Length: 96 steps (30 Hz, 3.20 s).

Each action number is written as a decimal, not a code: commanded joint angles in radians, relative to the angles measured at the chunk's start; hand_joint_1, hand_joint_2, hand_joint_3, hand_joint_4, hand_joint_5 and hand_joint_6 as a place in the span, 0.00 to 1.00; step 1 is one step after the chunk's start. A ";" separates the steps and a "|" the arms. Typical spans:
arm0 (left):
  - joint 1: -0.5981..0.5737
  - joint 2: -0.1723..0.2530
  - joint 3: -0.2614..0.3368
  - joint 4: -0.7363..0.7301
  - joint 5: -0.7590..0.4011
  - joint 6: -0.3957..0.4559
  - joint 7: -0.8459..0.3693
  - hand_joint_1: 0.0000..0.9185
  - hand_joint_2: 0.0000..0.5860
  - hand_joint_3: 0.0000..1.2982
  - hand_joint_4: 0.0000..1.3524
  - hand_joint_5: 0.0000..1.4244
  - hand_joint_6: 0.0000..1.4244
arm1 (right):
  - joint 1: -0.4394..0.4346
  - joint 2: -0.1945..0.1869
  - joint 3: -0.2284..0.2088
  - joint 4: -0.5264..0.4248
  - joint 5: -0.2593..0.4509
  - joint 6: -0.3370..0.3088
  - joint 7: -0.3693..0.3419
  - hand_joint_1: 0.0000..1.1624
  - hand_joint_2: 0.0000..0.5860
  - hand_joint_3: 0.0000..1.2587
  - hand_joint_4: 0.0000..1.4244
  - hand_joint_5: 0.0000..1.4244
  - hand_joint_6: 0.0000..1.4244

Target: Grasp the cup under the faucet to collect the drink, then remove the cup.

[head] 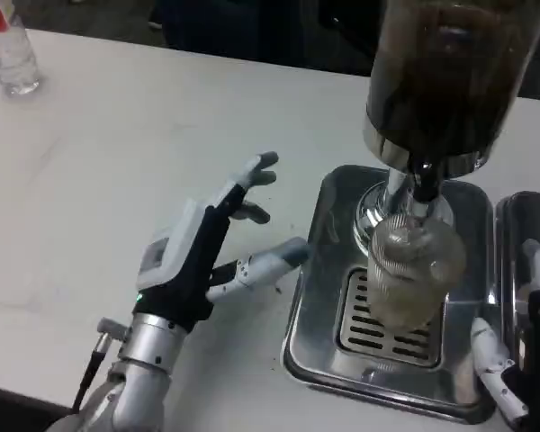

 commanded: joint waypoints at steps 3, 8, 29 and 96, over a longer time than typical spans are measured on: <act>0.081 0.041 0.089 -0.112 -0.141 -0.093 -0.176 0.00 0.02 0.01 0.00 0.13 0.07 | 0.000 -0.006 -0.021 0.025 0.093 -0.086 0.018 0.10 0.73 0.00 0.00 0.00 0.07; 0.155 0.076 0.142 -0.320 -0.300 -0.142 -0.368 0.00 0.09 0.00 0.00 0.06 0.00 | 0.020 -0.004 -0.022 0.019 0.098 -0.117 0.007 0.11 0.73 0.00 0.00 0.00 0.07; 0.147 0.001 0.120 -0.745 -0.589 0.070 -0.918 0.00 0.12 0.00 0.00 0.00 0.00 | 0.042 0.033 -0.036 0.010 0.101 -0.193 -0.024 0.16 0.70 0.00 0.00 0.00 0.09; 0.056 -0.014 -0.007 -0.741 -0.266 0.061 -0.979 0.00 0.15 0.01 0.00 0.05 0.03 | -0.126 0.046 -0.061 0.185 0.465 -0.372 0.323 0.55 0.35 0.00 0.00 0.00 0.00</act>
